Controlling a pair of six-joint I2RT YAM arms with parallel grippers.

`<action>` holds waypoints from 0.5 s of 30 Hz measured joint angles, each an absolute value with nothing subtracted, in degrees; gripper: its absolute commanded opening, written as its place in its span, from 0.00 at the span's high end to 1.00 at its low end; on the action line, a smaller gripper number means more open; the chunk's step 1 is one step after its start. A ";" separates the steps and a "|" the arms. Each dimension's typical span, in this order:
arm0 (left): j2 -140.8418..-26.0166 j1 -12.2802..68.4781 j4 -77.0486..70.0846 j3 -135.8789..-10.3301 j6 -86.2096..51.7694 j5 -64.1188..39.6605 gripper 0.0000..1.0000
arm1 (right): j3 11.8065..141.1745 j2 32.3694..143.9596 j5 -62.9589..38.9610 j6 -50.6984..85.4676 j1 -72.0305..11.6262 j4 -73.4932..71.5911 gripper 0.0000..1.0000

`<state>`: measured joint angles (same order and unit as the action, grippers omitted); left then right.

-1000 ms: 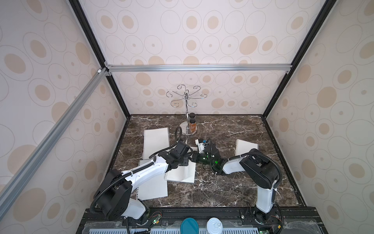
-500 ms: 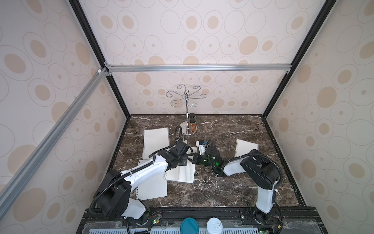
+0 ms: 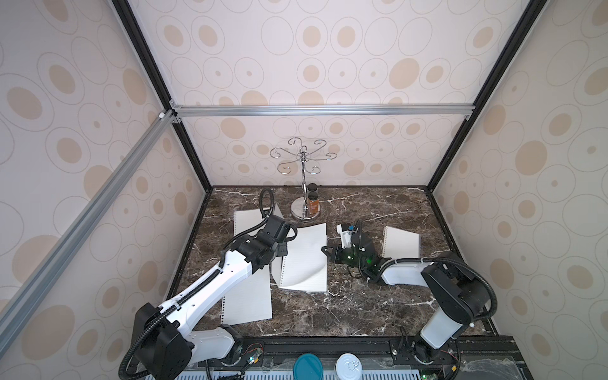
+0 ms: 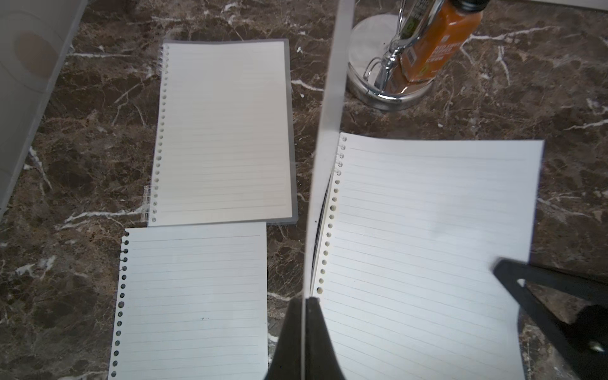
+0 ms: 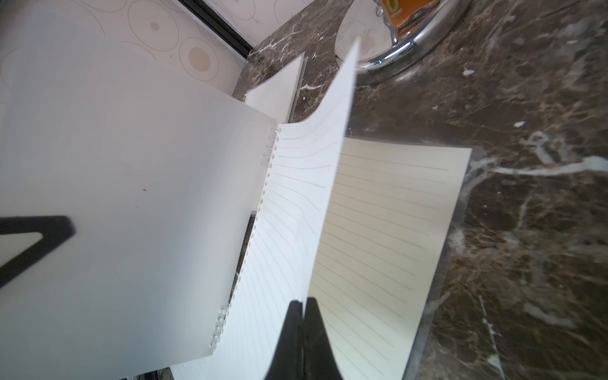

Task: Tear off pages from different notebooks
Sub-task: Tear off the paper from the notebook.

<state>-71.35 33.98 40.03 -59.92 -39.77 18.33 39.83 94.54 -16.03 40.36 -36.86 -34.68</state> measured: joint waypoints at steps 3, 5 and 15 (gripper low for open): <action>-69.56 33.87 39.92 -56.84 -41.25 17.15 1.00 | 40.12 91.09 -15.66 37.17 -36.03 -29.54 1.00; -67.75 33.82 39.83 -55.11 -42.15 16.51 1.00 | 40.23 89.54 -15.55 35.42 -34.85 -26.70 1.00; -67.85 31.33 36.03 -46.04 -45.04 16.88 1.00 | 38.63 87.90 -14.74 31.16 -33.12 -20.62 1.00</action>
<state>-67.85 31.33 36.03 -46.04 -45.04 16.88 38.63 87.90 -14.74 31.16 -33.12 -20.62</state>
